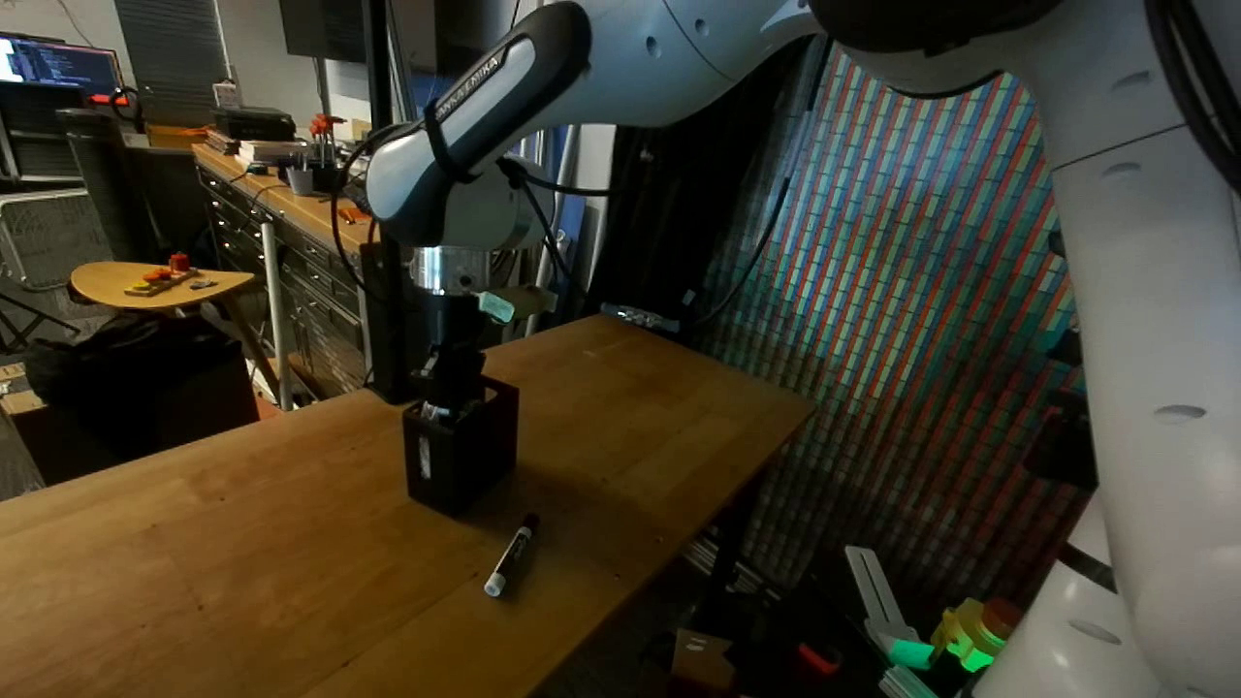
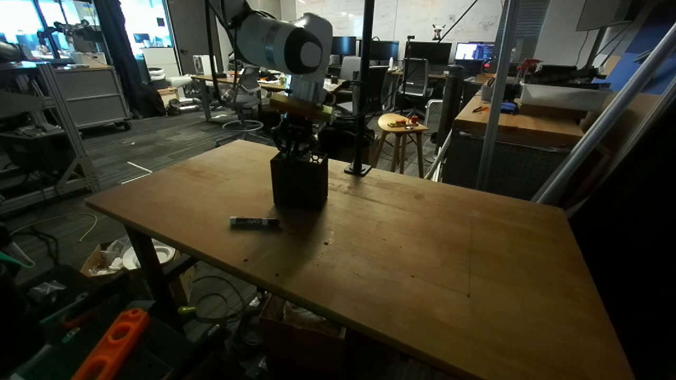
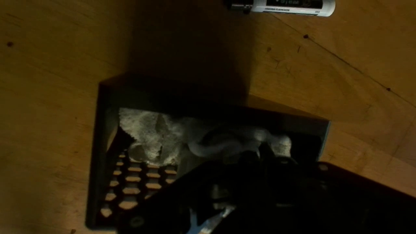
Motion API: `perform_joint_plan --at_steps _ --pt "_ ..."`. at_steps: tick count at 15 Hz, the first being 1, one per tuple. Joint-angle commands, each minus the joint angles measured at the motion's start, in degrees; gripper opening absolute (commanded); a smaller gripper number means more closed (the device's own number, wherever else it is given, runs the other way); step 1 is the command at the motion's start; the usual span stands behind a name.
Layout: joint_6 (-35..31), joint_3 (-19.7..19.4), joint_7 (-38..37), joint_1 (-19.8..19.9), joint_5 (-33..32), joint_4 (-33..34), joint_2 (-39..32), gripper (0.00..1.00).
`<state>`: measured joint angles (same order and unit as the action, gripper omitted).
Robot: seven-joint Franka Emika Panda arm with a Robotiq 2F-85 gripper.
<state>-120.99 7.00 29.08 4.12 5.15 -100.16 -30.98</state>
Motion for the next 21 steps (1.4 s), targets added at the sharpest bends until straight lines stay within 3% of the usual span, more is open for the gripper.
perform_joint_plan --at_steps 1,10,17,18,20,21 --pt "0.5 1.1 1.9 1.4 2.8 1.4 -2.4 0.08" --pt "0.6 3.0 4.5 2.8 7.3 1.1 -5.1 0.08" --pt "1.8 2.1 2.7 2.5 7.3 -0.7 -1.9 0.12" --pt "2.6 1.9 2.0 2.4 7.2 -0.9 -1.0 0.36" --pt "3.9 1.5 0.7 2.0 6.8 -1.1 0.4 0.38" --pt "4.6 1.4 0.1 1.8 6.5 -1.1 1.3 0.44"
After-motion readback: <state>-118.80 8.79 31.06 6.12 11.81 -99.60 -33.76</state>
